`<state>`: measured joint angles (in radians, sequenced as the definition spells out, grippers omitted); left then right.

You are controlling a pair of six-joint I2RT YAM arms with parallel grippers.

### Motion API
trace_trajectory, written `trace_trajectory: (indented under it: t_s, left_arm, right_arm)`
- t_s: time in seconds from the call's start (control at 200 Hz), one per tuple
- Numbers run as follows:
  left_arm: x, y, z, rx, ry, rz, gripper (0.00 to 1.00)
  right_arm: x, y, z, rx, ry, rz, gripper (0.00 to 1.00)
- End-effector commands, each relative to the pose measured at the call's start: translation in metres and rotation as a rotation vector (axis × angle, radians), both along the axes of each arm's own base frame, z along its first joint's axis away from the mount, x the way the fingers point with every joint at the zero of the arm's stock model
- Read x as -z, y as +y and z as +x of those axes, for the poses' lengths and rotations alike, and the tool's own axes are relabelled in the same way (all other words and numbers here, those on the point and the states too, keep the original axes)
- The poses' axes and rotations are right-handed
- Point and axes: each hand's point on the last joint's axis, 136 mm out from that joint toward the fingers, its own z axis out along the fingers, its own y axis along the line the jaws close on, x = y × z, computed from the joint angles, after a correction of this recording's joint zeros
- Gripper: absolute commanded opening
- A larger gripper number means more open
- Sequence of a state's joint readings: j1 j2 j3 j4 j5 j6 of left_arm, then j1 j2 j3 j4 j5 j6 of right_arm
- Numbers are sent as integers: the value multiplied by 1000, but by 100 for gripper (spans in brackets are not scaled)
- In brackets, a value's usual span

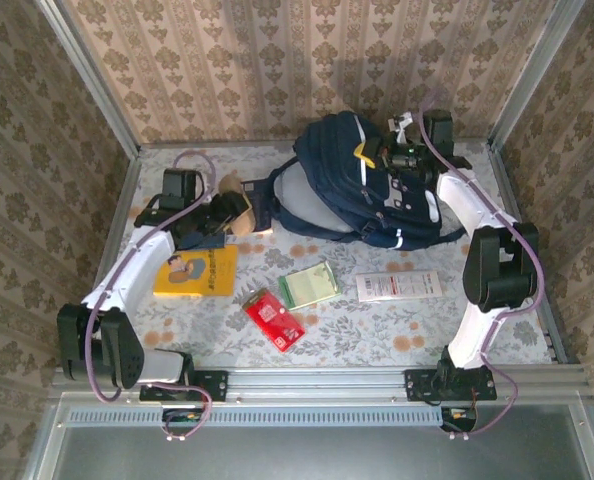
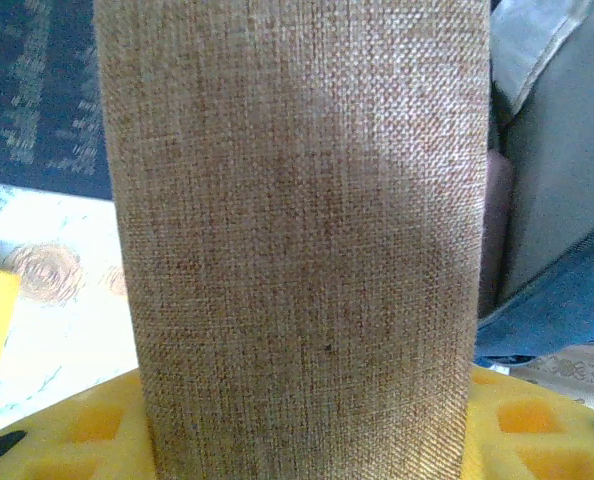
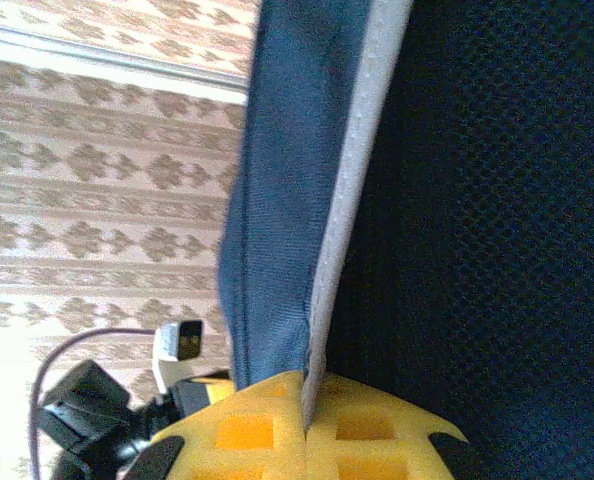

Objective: Pack books, pencil case, and school supplies into a backpack

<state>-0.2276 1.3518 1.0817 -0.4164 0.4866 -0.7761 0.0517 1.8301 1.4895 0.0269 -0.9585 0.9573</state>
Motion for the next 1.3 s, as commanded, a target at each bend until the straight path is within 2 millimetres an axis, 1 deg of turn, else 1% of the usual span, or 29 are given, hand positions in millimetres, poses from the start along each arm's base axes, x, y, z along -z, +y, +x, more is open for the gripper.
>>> trace_trajectory:
  t_s: [0.0,0.045,0.075,0.13,0.185,0.24,0.335,0.435,0.49,0.555,0.625,0.64,0.65,0.685,0.745,0.795,0.82,0.885,0.975,0.98,1.03,1.07,1.11,1.175,1.225,1.24,1.295]
  left_arm:
    - [-35,-22,16,37,-113,-34,40]
    - [-37,-27,22,33,-121,-30,40]
    - [-38,-31,28,30,-117,-40,40]
    - [-38,-38,38,21,-93,-81,40]
    - [-39,-46,50,18,-82,-133,40]
    - [-41,-52,61,14,-81,-156,39]
    - [-44,-53,80,-6,-95,-141,39]
    - [-49,-52,96,-15,-121,-105,38]
    - [-49,-51,105,-20,-121,-87,38]
    - [-50,-49,116,-26,-131,-64,38]
    - [-45,-47,125,-33,-116,-63,38]
    - [-42,-46,127,-33,-110,-65,38]
    - [-40,-46,127,-34,-103,-67,38]
    - [-33,-45,129,-36,-85,-71,38]
    - [-20,-46,128,-31,-56,-76,38]
    - [-8,-48,125,-29,-29,-87,37]
    - [0,-50,122,-27,-13,-96,37]
    - [16,-58,111,-22,25,-136,36]
    - [35,-71,95,-22,68,-209,36]
    - [36,-72,94,-21,71,-214,35]
    - [42,-78,87,-22,90,-258,35]
    - [44,-82,82,-24,104,-293,35]
    - [47,-85,77,-24,119,-321,35]
    - [44,-90,71,-20,121,-375,35]
    - [40,-93,69,-24,118,-410,35]
    - [37,-96,65,-1,124,-431,35]
    - [27,-99,63,18,108,-471,35]
  right_arm:
    - [-97,9,-18,-108,-308,153,0]
    - [-96,10,-19,-125,-300,157,0]
    - [-100,12,-22,-151,-319,164,0]
    - [-106,14,-29,-190,-362,167,0]
    - [-109,14,-30,-196,-383,166,0]
    - [-112,17,-34,-235,-401,169,0]
    - [-116,25,-41,-313,-412,177,0]
    - [-113,27,-47,-351,-420,159,0]
    - [-109,28,-48,-356,-418,142,0]
    - [-95,30,-49,-375,-385,116,0]
    - [-74,35,-51,-394,-349,70,0]
    - [-66,37,-52,-402,-336,56,0]
    - [-66,37,-52,-402,-336,56,0]
    - [-56,42,-55,-420,-323,42,0]
    - [-37,55,-61,-460,-283,36,0]
    - [-28,66,-68,-492,-266,37,0]
    - [-23,74,-74,-513,-260,38,0]
    - [-9,86,-83,-535,-227,25,0]
    - [14,98,-90,-545,-178,-6,0]
    - [18,99,-91,-544,-170,-10,0]
    - [27,102,-93,-540,-154,-19,0]
    - [35,104,-94,-531,-143,-34,0]
    - [42,104,-93,-509,-136,-54,5]
    - [50,105,-92,-485,-125,-57,7]
    - [57,104,-90,-464,-103,-60,14]
    - [58,104,-90,-458,-98,-62,16]
    - [64,104,-88,-441,-78,-59,23]
